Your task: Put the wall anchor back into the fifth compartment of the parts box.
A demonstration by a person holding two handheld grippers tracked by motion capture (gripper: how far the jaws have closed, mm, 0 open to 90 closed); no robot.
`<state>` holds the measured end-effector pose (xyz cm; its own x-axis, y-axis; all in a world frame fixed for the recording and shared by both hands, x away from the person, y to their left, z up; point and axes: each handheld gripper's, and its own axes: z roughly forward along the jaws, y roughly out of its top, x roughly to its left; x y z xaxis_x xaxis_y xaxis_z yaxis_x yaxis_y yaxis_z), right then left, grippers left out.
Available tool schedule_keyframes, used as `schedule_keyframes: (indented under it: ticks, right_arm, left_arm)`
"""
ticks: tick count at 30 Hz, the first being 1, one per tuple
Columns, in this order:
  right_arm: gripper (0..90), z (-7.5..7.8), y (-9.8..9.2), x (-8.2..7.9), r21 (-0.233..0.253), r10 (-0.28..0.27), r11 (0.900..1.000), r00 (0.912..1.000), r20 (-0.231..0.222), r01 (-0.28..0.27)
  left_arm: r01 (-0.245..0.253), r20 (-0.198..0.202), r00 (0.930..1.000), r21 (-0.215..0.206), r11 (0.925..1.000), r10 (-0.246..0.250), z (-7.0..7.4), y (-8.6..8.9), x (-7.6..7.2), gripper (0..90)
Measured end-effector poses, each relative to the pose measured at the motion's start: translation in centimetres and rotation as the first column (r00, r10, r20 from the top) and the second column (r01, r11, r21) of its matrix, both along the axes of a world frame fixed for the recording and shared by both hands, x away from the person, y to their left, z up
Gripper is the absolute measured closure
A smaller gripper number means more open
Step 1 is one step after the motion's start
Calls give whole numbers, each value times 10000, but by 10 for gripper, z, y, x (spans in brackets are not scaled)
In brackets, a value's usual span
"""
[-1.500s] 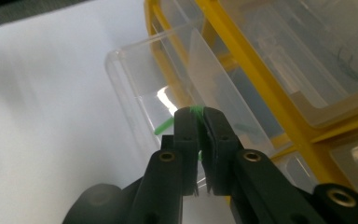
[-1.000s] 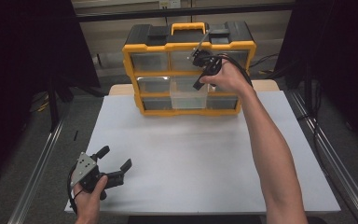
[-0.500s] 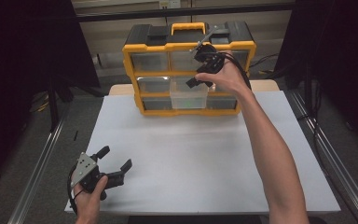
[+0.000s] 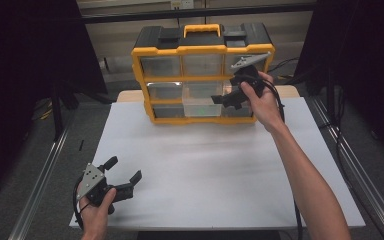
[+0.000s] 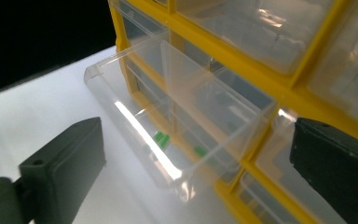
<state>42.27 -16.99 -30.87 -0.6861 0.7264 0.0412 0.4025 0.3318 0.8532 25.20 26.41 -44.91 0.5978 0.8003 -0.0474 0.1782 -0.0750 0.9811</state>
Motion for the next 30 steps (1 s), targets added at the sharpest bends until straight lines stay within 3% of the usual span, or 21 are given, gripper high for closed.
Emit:
schedule_keyframes:
  ticks: [4, 7, 19, 30]
  right_arm:
    - [20, -14, -10, -17, 673, -402, 9971, 9972, 627, 360]
    - [16, -27, -16, -31, 1205, -550, 9917, 9948, 858, 445]
    - [28, -81, -41, -99, 1805, -1641, 9740, 9759, 1436, 1372]
    - [30, -108, -65, -143, 2097, -2394, 9562, 9581, 1576, 2044]
  left_arm:
    - [-24, 7, 10000, -43, 10000, 24, 0, 1, 0, 30]
    - [-149, 62, 9999, -6, 9999, 149, 1, 1, 0, 30]
    - [-253, -20, 9997, -124, 9996, 253, 1, 0, -1, 31]
    - [-260, -80, 9996, -282, 9993, 258, 1, -2, -2, 31]
